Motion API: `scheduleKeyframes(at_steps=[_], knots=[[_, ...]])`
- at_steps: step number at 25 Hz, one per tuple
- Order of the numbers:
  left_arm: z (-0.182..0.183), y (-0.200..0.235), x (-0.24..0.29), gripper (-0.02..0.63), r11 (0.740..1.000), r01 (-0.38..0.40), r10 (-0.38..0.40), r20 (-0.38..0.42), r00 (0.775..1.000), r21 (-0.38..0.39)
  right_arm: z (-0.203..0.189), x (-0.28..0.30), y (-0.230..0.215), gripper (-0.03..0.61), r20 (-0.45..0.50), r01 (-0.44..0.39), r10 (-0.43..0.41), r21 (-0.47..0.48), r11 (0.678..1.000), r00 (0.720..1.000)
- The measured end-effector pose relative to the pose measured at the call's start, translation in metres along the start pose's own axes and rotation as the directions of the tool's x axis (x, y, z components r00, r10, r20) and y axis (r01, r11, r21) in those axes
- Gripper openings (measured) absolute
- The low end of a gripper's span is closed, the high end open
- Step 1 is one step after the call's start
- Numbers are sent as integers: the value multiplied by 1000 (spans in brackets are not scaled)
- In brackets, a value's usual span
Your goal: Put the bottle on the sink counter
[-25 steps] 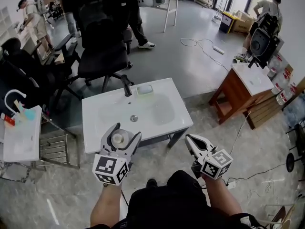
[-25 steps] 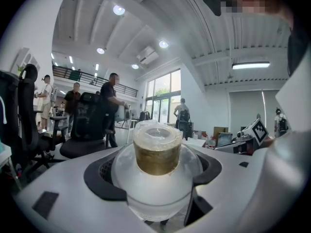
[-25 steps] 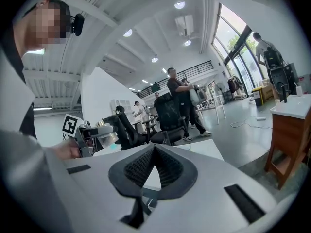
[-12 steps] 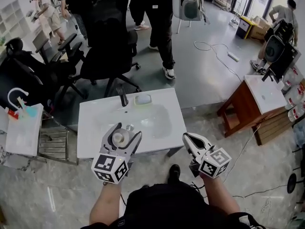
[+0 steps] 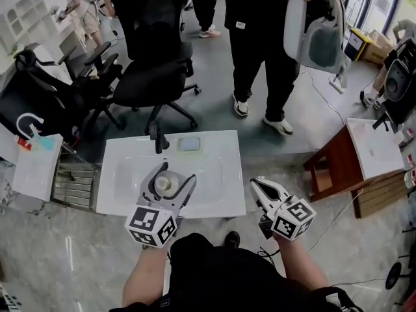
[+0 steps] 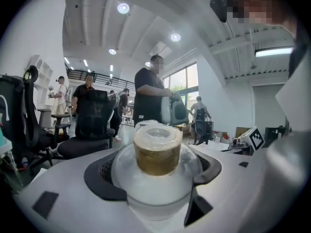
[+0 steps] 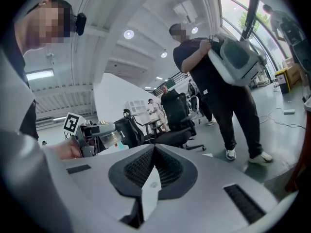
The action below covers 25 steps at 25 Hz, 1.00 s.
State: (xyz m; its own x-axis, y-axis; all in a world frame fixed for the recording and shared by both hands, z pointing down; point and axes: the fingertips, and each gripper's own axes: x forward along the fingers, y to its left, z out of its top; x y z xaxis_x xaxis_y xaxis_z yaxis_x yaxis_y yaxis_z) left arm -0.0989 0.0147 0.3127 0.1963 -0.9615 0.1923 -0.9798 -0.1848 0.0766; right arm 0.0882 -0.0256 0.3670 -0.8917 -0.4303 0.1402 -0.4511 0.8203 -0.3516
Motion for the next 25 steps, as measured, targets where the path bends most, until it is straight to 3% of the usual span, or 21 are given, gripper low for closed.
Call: scheduleKeyframes(at_steps=[12, 20, 25], knots=[[0, 33, 60, 356, 999, 33, -32, -25, 999, 15, 10, 73, -21, 14, -64, -44, 44, 2, 999, 997], [-21, 63, 92, 356, 994, 109, -109, -36, 993, -5, 5, 118, -29, 14, -100, 9, -10, -15, 1000, 995], [-37, 71, 111, 356, 985, 170, -170, -83, 982, -5, -1, 129, -40, 14, -120, 69, -70, -12, 998, 990]])
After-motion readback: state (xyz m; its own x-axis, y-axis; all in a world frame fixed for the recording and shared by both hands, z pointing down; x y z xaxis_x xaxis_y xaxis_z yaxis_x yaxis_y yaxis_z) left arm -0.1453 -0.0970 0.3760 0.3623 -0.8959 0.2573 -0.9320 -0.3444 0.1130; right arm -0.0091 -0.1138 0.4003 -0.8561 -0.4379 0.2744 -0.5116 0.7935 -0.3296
